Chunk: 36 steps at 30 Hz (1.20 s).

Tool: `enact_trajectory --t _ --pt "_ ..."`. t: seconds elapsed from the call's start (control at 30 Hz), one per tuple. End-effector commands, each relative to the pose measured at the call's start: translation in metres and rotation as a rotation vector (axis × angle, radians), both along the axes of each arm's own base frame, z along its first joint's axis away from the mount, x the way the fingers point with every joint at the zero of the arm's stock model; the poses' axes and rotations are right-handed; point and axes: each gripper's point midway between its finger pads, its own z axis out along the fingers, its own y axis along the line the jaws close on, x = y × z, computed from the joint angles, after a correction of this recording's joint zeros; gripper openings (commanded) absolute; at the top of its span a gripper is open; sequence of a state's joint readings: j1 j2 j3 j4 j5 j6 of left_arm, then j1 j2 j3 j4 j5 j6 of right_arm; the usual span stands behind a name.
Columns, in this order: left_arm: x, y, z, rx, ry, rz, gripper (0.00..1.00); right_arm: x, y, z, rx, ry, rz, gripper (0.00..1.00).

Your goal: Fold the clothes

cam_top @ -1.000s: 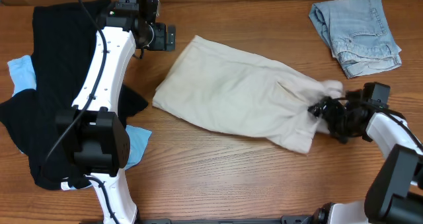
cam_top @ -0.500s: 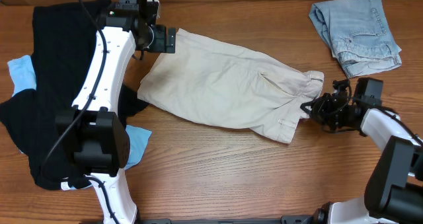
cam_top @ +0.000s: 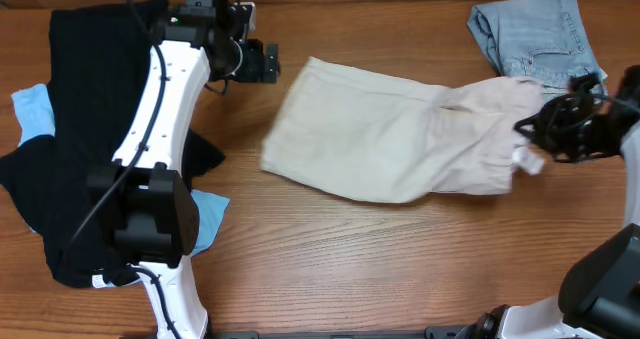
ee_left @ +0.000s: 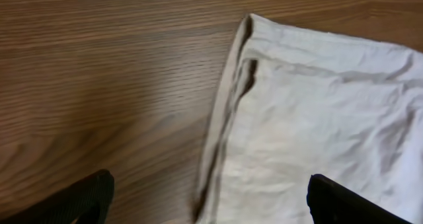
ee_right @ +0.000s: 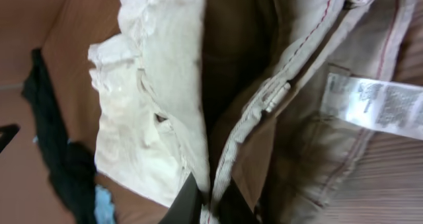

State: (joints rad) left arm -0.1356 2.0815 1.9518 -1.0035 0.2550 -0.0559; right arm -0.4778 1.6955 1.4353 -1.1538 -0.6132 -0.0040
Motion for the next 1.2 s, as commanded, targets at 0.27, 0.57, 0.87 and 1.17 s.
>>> enact_trajectory --t 0.27,0.57,0.87,1.17 --pt "-0.010 -0.104 -0.062 -0.174 0.018 -0.433 0.44 -0.004 0.011 -0.018 -0.053 0.044 0.079 0.85" --pt "-0.013 -0.121 -0.130 -0.169 0.098 -0.475 0.04 -0.014 -0.005 -0.026 -0.104 0.101 0.044 0.93" --pt "-0.025 -0.121 -0.173 -0.139 0.187 -0.473 0.04 -0.030 -0.031 -0.074 -0.226 0.235 -0.100 1.00" --pt "-0.024 -0.120 -0.174 -0.127 0.185 -0.467 0.04 -0.044 -0.046 -0.124 -0.324 0.265 -0.167 1.00"
